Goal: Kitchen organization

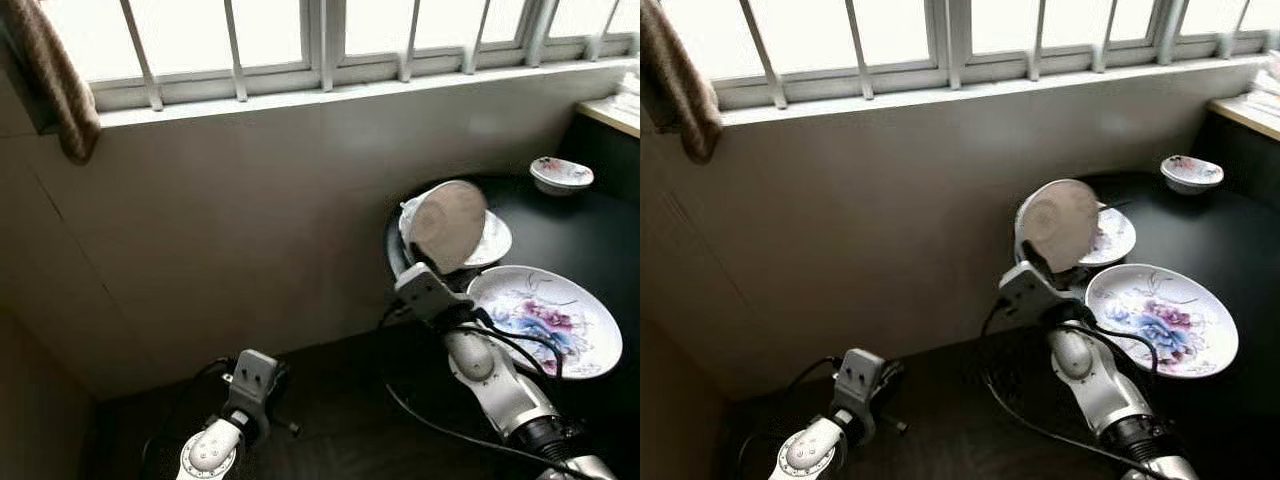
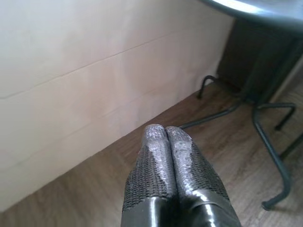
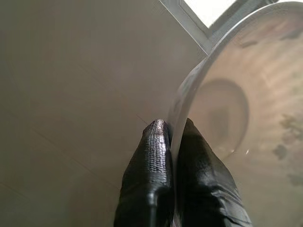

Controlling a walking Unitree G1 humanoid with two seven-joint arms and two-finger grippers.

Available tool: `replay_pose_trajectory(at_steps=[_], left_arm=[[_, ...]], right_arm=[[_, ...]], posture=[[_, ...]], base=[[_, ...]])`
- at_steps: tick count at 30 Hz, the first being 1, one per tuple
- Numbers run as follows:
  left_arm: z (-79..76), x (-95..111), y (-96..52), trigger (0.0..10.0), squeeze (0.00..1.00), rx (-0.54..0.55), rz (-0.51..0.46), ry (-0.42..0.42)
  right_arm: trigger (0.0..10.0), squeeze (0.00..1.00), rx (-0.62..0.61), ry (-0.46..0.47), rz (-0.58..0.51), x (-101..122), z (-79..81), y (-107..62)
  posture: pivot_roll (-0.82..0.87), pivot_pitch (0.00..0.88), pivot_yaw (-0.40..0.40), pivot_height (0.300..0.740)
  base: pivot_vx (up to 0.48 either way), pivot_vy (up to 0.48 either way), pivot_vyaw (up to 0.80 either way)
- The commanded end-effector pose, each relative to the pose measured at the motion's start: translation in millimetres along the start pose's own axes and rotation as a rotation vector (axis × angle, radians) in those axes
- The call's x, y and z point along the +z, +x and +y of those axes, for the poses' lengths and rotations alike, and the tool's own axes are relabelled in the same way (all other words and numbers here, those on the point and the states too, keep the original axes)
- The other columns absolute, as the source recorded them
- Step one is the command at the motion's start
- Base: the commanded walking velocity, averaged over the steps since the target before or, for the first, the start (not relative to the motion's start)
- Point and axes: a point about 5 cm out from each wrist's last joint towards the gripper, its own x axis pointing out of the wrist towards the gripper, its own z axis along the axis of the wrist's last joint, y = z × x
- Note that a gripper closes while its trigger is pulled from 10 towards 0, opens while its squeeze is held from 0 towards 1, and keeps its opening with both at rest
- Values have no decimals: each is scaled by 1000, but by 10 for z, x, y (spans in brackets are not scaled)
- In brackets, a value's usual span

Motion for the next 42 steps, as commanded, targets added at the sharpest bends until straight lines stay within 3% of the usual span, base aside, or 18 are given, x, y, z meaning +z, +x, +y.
replay_pose_trajectory(at_steps=[1,4,6,10,13,17,20,21,40,42], left_arm=[[28,-15,-15,10000,0,9,3,-13],[35,-15,-15,10000,0,13,1,-12],[55,-6,-24,10000,0,40,-7,6],[67,1,-31,10000,0,59,-14,18],[69,5,-32,10000,0,64,-18,21],[70,3,-34,10000,0,66,-19,21],[73,1,-32,10000,0,71,-20,23],[73,2,-31,10000,0,71,-20,23],[79,6,-23,10000,0,65,-24,16],[78,11,-24,10000,0,64,-30,15]], right_arm=[[0,0,73,1,-67,119,110,-16],[0,0,158,38,-72,129,244,-64],[0,0,284,70,0,14,450,-193],[0,0,372,130,83,-92,595,-336],[0,0,485,159,197,-237,794,-560],[0,0,536,219,264,-287,893,-684],[745,0,583,235,311,-330,954,-731],[0,0,587,238,313,-334,961,-731],[0,0,561,241,331,-326,967,-689],[3961,0,518,271,341,-336,932,-659]], posture=[[-80,0,17,740],[-80,0,18,740],[-81,0,19,740],[-83,0,18,740],[-85,0,18,740],[-86,0,19,740],[-88,0,21,740],[-87,0,21,740],[-84,0,20,740],[-84,0,20,740]], base=[[0,0,800],[0,0,800],[0,0,800],[0,0,800],[0,0,800],[0,0,800],[0,0,800],[0,0,800],[0,0,800],[0,0,800]])
